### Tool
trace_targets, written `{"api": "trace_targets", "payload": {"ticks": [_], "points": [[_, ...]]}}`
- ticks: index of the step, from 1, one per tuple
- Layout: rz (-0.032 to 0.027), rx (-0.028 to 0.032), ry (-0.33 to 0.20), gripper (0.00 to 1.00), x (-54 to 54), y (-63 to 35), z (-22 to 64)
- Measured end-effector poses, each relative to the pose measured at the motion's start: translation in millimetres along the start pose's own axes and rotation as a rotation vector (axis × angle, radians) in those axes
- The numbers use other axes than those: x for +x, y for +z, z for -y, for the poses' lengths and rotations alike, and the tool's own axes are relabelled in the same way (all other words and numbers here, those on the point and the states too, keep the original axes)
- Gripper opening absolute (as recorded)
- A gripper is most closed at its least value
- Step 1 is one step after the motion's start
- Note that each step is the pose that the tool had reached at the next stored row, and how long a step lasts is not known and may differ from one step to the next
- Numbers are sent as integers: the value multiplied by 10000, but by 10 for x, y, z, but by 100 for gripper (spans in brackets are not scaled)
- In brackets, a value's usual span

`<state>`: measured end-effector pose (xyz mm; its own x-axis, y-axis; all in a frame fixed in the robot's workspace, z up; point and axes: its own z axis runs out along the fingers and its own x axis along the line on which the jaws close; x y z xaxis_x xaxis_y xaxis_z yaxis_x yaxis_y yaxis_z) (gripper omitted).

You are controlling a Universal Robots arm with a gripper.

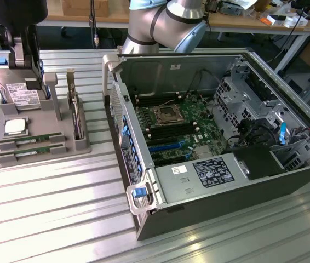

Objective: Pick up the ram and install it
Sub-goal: 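Pick up the ram and move it above insertion slot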

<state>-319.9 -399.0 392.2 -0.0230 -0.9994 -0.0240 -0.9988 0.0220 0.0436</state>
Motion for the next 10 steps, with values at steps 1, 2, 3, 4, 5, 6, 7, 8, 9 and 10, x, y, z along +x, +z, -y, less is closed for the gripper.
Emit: {"api": "trace_targets", "payload": {"ticks": [1,2,3,4,5,6,7,8,9,10], "points": [[-3,-2,-74,11,0,0,0],[-7,-4,-166,11,0,0,0],[-10,-6,-243,11,0,0,0],[-13,-7,-308,11,0,0,0],[-14,-8,-308,11,0,0,0],[-14,-7,-308,11,0,0,0],[-14,-7,-309,11,0,0,0],[-14,-7,-308,11,0,0,0],[-13,-7,-308,11,0,0,0],[-13,-7,-309,11,0,0,0]]}}
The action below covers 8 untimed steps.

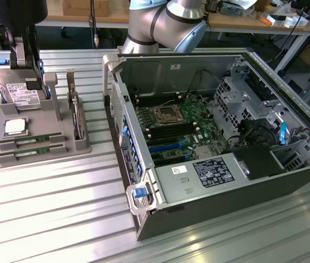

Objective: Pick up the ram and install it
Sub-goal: 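Pick up the ram and move it above insertion slot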

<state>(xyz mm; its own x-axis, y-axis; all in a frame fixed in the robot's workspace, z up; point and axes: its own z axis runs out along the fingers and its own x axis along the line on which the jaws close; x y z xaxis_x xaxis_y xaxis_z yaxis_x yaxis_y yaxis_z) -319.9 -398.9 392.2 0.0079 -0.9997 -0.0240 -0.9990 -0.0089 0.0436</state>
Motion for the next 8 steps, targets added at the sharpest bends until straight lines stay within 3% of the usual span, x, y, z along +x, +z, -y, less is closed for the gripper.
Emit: {"api": "trace_targets", "payload": {"ticks": [2,6,8], "points": [[0,0,0,11,0,0,0],[0,0,0,36,0,0,0],[0,0,1,36,0,0,0]]}}
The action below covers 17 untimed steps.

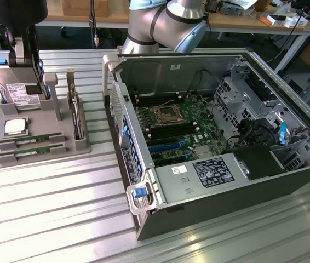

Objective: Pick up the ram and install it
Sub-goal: 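Pick up the ram and move it above insertion slot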

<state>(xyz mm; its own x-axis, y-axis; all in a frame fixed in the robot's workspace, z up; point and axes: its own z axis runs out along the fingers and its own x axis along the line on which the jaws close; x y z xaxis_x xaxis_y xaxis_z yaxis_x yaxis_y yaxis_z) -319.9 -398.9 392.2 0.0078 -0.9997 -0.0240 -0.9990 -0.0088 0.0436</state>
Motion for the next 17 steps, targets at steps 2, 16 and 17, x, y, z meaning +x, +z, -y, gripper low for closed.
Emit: {"api": "trace_targets", "payload": {"ticks": [2,16,17], "points": [[0,0,0,36,0,0,0],[0,-1,0,36,3,122,5],[0,-1,0,36,4,129,6]]}}
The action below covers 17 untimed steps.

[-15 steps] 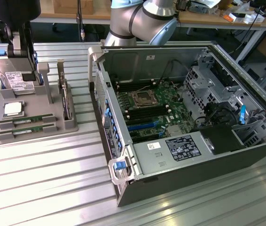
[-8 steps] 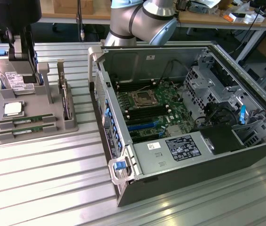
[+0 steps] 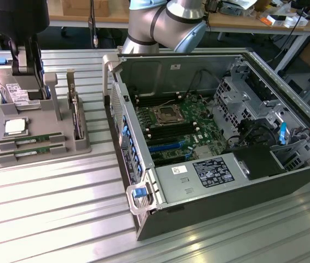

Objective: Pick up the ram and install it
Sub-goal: 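Pick up the ram and move it above insertion slot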

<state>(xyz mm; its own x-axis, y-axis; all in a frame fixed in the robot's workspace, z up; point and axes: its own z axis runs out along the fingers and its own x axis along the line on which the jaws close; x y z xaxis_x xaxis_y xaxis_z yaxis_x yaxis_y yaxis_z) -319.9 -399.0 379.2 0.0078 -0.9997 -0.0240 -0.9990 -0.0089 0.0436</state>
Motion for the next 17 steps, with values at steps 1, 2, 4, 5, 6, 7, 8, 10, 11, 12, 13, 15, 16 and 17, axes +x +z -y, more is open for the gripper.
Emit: {"api": "trace_targets", "payload": {"ticks": [1,2,4,5,6,7,8,10,11,12,13,15,16,17], "points": [[0,0,0,36,0,6,0],[0,0,0,36,0,13,1],[0,0,0,36,1,22,1],[0,1,0,36,1,32,1],[0,0,0,36,1,38,2],[0,0,0,36,1,44,2],[0,0,0,36,1,50,2],[0,0,0,36,2,62,3],[1,1,0,36,2,68,3],[0,0,0,36,2,74,3],[0,0,0,36,2,80,4],[0,0,0,36,2,91,4],[0,0,0,36,2,93,4],[0,0,0,36,2,100,4]]}}
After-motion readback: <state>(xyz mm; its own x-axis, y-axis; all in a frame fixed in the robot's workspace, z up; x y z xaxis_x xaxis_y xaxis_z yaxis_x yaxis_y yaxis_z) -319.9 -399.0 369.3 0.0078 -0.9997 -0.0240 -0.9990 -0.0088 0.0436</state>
